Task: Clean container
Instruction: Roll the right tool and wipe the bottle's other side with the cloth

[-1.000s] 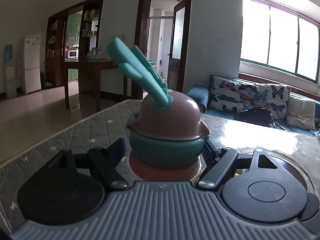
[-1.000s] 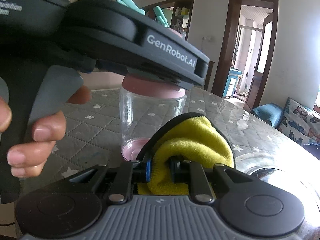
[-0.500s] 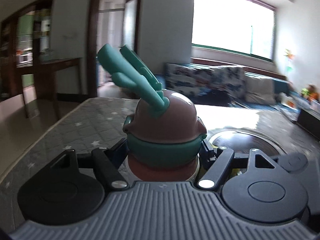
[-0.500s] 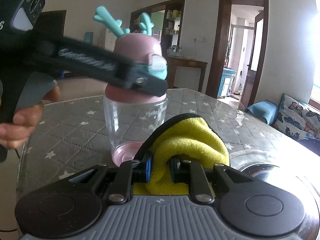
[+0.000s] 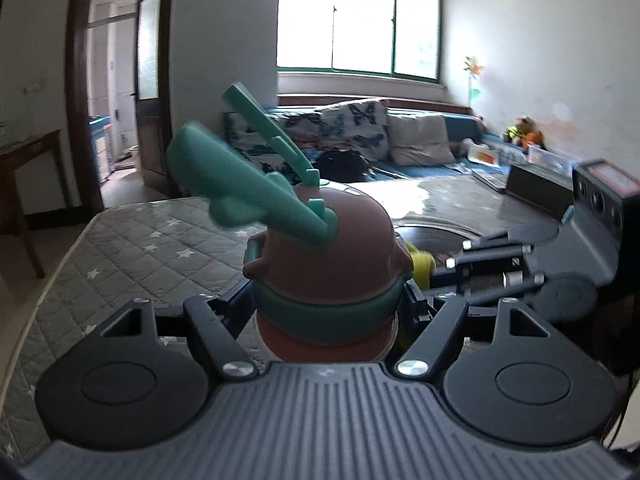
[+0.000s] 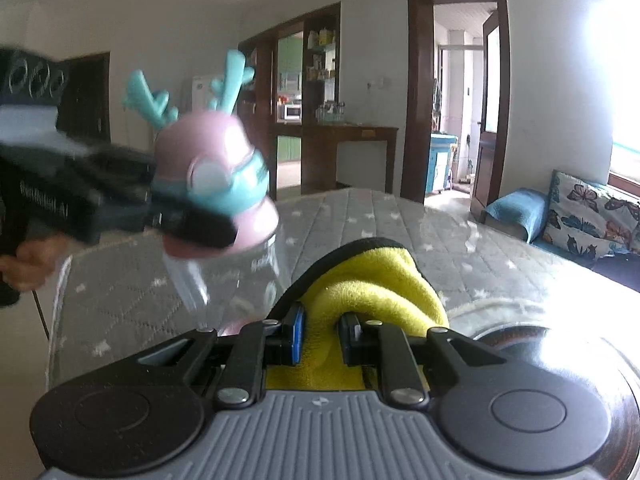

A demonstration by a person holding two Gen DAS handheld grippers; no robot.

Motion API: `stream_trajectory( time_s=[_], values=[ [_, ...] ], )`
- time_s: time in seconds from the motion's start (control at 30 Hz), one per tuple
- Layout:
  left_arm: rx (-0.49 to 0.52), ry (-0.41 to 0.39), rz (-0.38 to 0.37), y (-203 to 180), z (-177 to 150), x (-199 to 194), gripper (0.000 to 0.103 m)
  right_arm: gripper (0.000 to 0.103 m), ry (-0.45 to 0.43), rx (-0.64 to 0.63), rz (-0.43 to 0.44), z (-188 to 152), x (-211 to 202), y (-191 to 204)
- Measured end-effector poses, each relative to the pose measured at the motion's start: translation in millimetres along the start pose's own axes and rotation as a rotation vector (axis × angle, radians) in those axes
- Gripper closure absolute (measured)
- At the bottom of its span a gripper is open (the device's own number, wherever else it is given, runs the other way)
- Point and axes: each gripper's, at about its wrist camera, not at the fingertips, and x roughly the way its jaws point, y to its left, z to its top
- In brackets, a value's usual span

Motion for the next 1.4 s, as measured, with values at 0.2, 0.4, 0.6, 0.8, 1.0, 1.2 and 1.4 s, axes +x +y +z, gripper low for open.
stream_trajectory(
  time_s=[0.2,0.4,0.6,0.8,1.0,1.2,1.4],
  values=[
    [0.017,0.025,-0.044,5.7,2.0,2.6,0.03,0.086,-0.046,0.067,0.047,15.9,1.8,-19.1],
    [0.055,0.028,-0.082,5.7,1.6,4.7,0.03,0.086,-0.091,0.137,0.095,32.1,4.5,-38.9],
    [0.045,0.013,-0.04,7.9,0.9,8.4,0.03,0.086,-0.128,0.212,0.142,46.1,9.6,-59.5],
    [0.04,-0.006,-0.02,4.4,-0.5,7.1,0.03,0.086,-0.112,0.286,0.154,32.4,21.8,-73.3],
    [-0.007,-0.038,-0.005,6.0,0.5,2.0,0.03,0.086,-0.082,0.34,0.143,13.3,34.3,-78.2],
    [-0.061,-0.066,0.006,9.8,-0.1,-5.3,0.03,0.086,-0.019,0.368,0.136,-11.7,47.8,-80.7],
    [-0.093,-0.078,0.05,6.7,0.7,-5.9,0.03,0.086,0.037,0.363,0.127,-28.3,59.1,-77.1]
  ],
)
